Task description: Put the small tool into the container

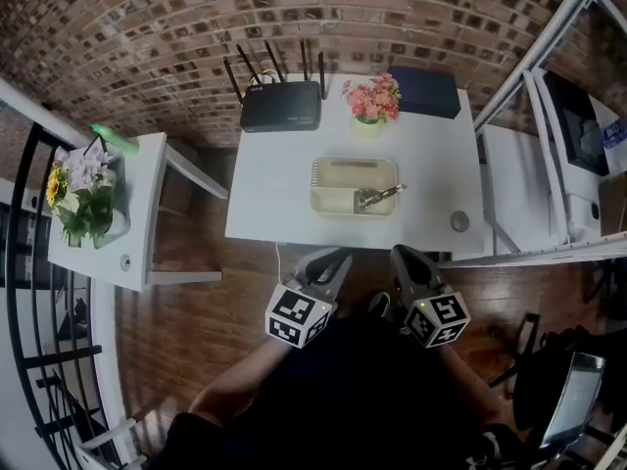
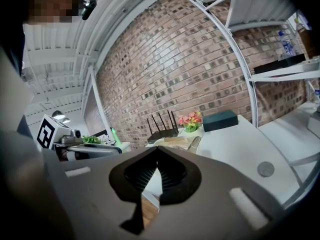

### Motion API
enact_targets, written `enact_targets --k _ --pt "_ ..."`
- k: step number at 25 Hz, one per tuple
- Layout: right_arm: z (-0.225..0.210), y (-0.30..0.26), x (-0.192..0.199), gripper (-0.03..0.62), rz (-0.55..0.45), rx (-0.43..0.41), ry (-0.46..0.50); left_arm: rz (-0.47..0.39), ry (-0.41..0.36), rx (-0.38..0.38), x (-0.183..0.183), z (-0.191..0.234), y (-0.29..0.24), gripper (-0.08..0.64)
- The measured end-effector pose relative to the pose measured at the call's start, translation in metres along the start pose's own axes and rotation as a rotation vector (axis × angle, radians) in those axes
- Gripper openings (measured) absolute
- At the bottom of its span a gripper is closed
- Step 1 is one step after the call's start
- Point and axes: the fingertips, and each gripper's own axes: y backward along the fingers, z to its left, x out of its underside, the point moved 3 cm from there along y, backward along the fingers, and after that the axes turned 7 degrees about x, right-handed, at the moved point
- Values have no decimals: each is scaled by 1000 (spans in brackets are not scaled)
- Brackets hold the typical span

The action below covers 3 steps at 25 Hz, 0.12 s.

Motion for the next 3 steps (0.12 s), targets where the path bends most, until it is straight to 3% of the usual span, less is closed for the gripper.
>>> enact_targets --k 3 --pt "-1 0 0 11 4 -1 0 -1 0 -1 0 0 -1 44"
